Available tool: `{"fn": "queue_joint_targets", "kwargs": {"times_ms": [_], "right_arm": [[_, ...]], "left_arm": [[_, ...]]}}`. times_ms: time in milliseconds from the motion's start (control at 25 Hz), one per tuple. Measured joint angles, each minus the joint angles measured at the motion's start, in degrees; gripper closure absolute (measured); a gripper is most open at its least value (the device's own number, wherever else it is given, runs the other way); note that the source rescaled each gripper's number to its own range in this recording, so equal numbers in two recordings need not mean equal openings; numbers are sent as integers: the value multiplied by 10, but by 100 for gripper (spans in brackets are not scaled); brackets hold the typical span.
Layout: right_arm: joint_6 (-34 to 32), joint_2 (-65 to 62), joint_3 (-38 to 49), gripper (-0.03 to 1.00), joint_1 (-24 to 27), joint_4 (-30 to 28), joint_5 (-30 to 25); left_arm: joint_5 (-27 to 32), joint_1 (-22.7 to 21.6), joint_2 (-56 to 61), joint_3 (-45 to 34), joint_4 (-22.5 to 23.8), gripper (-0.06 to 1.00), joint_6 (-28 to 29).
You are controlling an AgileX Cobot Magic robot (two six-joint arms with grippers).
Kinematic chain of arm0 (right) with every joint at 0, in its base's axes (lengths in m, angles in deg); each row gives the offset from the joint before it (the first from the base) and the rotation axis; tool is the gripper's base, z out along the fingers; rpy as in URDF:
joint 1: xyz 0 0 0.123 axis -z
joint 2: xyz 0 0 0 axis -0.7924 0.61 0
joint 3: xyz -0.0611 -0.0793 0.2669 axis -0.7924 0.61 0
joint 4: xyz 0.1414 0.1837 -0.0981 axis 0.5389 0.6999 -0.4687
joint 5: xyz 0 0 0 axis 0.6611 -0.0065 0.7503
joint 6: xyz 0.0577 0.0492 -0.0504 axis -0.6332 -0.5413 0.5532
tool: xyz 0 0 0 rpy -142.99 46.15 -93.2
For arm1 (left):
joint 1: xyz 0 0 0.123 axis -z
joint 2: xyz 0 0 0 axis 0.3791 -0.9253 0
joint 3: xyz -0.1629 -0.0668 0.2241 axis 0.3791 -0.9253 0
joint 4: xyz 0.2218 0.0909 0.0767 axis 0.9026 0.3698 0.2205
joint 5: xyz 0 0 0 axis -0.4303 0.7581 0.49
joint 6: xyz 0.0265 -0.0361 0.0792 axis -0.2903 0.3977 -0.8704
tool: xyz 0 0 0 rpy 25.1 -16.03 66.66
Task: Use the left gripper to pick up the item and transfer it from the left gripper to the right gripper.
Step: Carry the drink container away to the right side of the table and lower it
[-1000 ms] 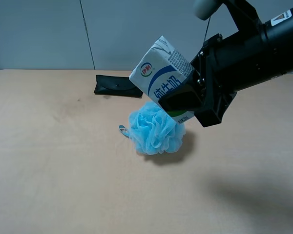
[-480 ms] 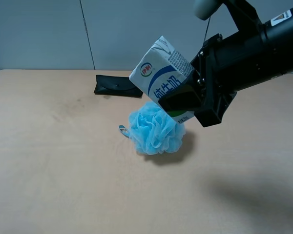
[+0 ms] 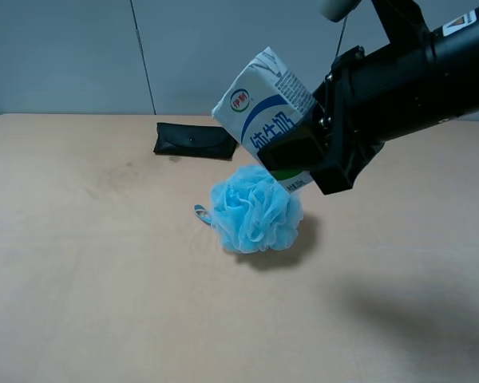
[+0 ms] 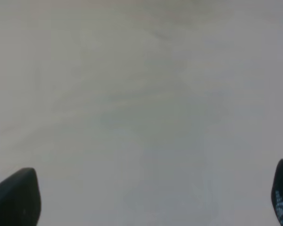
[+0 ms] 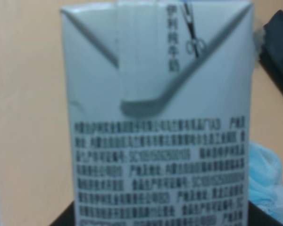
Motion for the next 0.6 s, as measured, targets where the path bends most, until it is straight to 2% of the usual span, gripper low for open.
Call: {"fn": "queue_joint_targets", "kwargs": {"times_ms": [160, 320, 440, 600], "right_arm": [[-24, 0, 0, 97, 0, 0, 4], [-64, 0, 0, 97, 0, -18, 17], [-123, 2, 0, 97, 0, -65, 23], [-247, 13, 0, 97, 0, -181, 25]], "left_arm": [[0, -67, 27, 0, 1, -3, 0], [0, -115, 46, 0, 4, -3, 0], [0, -128, 46, 0, 5, -3, 0], [0, -130, 46, 0, 5, -3, 0]]}}
